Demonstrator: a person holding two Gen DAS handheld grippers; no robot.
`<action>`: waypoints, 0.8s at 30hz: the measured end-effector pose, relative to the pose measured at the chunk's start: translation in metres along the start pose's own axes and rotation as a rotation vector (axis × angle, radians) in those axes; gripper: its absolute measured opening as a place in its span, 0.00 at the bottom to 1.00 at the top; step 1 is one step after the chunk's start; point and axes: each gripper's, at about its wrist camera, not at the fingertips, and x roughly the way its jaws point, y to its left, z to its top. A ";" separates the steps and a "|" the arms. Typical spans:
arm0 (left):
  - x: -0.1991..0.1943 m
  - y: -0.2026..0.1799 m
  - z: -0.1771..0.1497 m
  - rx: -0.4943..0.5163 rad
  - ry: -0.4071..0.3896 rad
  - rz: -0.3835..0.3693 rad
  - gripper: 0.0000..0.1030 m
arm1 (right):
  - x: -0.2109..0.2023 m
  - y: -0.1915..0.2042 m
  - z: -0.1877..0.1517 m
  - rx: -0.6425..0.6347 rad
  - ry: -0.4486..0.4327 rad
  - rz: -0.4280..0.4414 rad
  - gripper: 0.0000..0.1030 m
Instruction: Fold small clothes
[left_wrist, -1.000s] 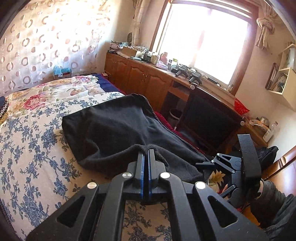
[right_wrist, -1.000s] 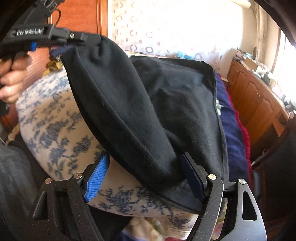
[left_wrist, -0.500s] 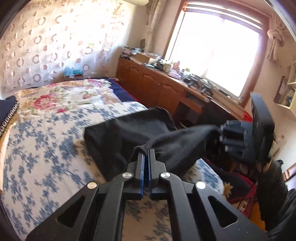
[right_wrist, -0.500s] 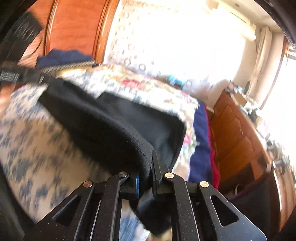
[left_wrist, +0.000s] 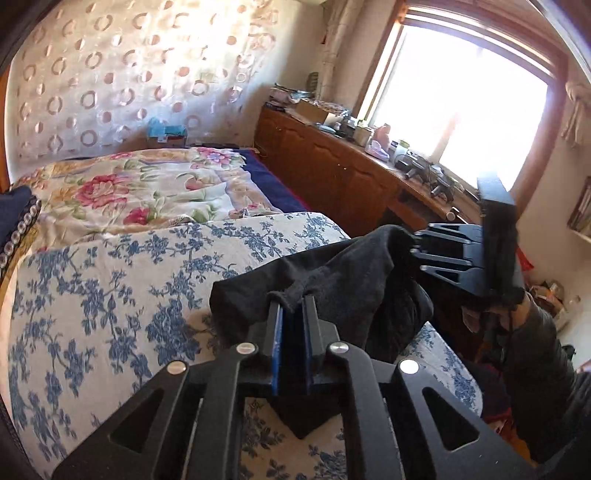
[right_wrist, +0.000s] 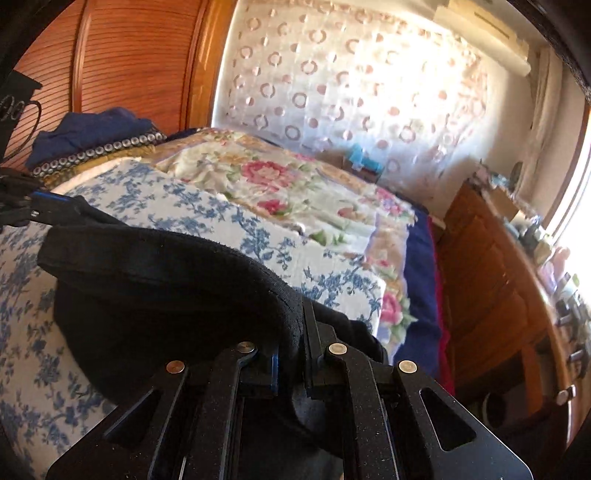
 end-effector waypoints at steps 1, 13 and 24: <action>0.001 0.000 0.001 0.007 0.000 0.005 0.14 | 0.004 -0.002 -0.001 0.000 0.009 0.007 0.06; 0.022 0.019 -0.001 0.012 0.062 0.048 0.36 | 0.036 -0.031 0.013 0.110 0.020 0.052 0.25; 0.078 0.029 0.011 0.019 0.125 0.128 0.36 | 0.010 -0.067 0.020 0.245 -0.039 -0.044 0.62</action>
